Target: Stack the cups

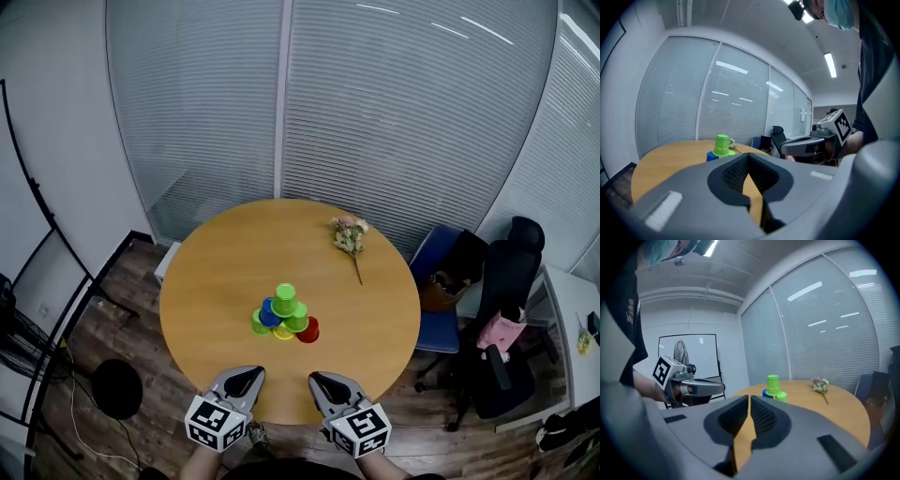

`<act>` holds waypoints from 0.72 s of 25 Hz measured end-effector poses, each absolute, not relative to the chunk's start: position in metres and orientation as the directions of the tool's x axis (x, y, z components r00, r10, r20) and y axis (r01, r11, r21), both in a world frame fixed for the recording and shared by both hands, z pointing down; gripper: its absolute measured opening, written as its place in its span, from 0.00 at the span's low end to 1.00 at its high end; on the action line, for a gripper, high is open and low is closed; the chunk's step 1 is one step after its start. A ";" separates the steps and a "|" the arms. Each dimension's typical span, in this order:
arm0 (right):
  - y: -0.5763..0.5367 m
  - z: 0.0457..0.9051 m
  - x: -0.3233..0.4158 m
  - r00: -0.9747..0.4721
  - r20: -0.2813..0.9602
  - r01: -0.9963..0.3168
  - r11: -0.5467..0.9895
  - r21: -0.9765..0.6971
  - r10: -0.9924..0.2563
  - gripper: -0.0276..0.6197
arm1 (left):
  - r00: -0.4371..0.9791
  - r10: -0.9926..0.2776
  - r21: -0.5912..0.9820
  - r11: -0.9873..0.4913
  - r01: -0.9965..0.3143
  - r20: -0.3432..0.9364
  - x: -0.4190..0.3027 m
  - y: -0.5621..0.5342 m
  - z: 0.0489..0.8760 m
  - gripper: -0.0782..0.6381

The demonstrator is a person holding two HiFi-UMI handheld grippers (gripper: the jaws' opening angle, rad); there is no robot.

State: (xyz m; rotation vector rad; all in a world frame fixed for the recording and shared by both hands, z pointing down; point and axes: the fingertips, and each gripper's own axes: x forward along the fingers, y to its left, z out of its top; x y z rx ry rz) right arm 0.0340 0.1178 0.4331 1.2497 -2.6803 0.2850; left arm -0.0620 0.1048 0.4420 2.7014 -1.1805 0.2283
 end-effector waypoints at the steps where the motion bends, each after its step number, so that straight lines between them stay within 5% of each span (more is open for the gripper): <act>1: 0.124 0.434 0.036 -0.640 0.236 -0.765 0.636 -0.103 -0.731 0.09 | 0.668 -0.712 0.108 -0.663 -0.741 0.216 -0.060 0.113 0.443 0.12; 18: 0.199 0.456 0.058 -0.660 0.281 -0.741 0.665 -0.093 -0.696 0.06 | 0.632 -0.740 0.100 -0.628 -0.772 0.232 -0.033 0.211 0.458 0.12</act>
